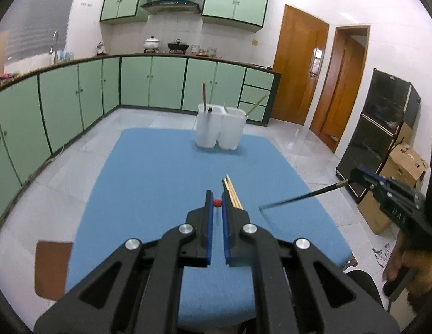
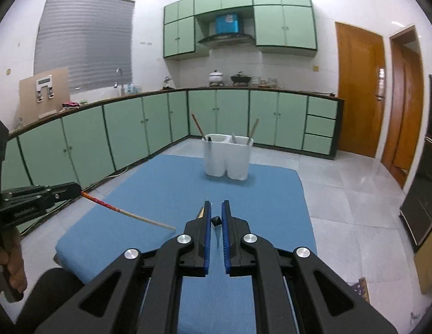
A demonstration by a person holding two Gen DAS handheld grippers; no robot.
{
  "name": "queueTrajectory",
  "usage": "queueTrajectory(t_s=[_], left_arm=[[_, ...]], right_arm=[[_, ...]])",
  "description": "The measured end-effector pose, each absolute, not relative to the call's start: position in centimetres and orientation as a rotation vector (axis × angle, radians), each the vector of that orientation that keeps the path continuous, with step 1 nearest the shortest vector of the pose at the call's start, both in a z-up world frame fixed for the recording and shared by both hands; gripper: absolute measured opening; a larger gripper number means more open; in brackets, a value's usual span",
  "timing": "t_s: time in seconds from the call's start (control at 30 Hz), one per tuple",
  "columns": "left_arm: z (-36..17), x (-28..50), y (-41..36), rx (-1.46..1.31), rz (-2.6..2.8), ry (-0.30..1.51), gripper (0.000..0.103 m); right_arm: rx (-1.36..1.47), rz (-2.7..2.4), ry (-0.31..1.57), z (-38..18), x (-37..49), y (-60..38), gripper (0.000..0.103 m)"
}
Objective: Organize utensils
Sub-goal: 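Carry both chopsticks to the white holder and insert them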
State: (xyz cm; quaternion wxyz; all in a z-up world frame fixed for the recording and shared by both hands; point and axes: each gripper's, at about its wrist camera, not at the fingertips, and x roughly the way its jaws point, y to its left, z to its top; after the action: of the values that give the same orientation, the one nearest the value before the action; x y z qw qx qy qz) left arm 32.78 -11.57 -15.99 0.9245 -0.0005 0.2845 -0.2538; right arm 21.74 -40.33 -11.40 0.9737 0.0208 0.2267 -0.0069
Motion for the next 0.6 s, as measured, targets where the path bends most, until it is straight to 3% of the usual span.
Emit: queueTrajectory(t_s=[0.6], left_arm=[[-9.8, 41.8, -14.5, 0.089, -0.623, 0.707, 0.005]], right_arm=[[-0.042, 0.051, 0.624, -4.2, 32.5, -40.9, 0.006]])
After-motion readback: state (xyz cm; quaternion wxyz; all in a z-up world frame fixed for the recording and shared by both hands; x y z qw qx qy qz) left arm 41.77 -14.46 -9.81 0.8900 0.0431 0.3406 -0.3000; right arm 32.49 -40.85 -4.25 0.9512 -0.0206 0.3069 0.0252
